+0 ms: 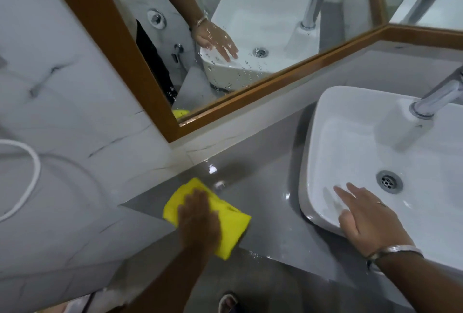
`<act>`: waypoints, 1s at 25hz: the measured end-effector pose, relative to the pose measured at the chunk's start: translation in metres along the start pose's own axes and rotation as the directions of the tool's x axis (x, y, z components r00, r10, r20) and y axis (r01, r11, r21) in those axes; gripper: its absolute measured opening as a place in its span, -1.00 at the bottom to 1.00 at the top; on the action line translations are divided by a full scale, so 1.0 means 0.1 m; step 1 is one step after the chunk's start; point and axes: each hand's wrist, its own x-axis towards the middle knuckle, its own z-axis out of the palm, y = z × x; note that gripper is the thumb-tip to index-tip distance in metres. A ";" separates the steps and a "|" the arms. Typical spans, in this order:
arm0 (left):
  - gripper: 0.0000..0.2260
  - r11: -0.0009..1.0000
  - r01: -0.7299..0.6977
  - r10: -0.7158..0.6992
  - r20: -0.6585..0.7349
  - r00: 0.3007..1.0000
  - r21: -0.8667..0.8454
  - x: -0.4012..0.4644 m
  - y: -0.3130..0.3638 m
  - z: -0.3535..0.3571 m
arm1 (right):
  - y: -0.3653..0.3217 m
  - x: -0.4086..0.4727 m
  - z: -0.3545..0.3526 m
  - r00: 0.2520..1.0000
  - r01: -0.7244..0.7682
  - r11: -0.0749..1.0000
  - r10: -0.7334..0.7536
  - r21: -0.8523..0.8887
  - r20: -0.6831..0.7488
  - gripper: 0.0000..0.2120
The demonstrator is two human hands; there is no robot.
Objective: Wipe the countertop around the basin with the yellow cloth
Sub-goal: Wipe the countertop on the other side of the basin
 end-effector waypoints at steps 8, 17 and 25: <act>-0.53 0.963 -0.245 0.249 0.028 0.968 -0.111 0.66 0.64 0.08 | 0.07 0.01 0.03 0.999 0.034 0.999 -0.034 0.009 0.019 -0.35; -0.46 0.995 -0.079 0.080 -0.016 0.997 0.068 0.11 -0.23 0.06 | -0.07 -0.02 -0.08 0.997 0.035 0.998 -0.038 -0.052 -0.062 -0.38; -0.43 0.982 -0.094 0.116 0.131 0.985 -0.167 -0.78 2.16 0.48 | -0.01 -0.01 -0.01 0.999 -0.001 1.000 0.001 -0.001 -0.049 -0.29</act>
